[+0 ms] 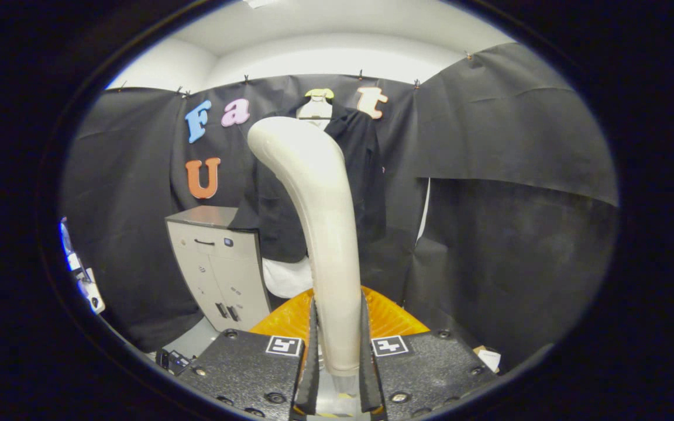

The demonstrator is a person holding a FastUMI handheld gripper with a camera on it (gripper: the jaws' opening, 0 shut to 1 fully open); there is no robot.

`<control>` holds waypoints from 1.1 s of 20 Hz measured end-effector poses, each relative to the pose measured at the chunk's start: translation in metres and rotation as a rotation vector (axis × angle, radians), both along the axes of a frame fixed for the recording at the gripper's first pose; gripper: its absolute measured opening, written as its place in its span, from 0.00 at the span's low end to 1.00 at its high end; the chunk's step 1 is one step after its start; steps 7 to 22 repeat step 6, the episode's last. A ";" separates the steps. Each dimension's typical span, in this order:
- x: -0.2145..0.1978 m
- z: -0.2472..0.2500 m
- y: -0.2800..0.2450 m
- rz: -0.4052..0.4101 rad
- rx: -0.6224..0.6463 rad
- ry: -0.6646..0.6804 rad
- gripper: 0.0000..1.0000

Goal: Iron the clothes twice with a garment steamer, once on the left side and once on the right side.

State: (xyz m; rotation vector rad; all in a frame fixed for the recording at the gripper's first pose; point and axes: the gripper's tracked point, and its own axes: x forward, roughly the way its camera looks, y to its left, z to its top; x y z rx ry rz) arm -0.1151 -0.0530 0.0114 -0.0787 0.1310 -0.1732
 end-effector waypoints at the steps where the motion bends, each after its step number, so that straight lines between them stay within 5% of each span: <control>1: -0.007 -0.002 0.002 0.009 0.001 -0.006 0.30; 22: -0.024 -0.001 -0.001 0.035 0.017 -0.028 0.30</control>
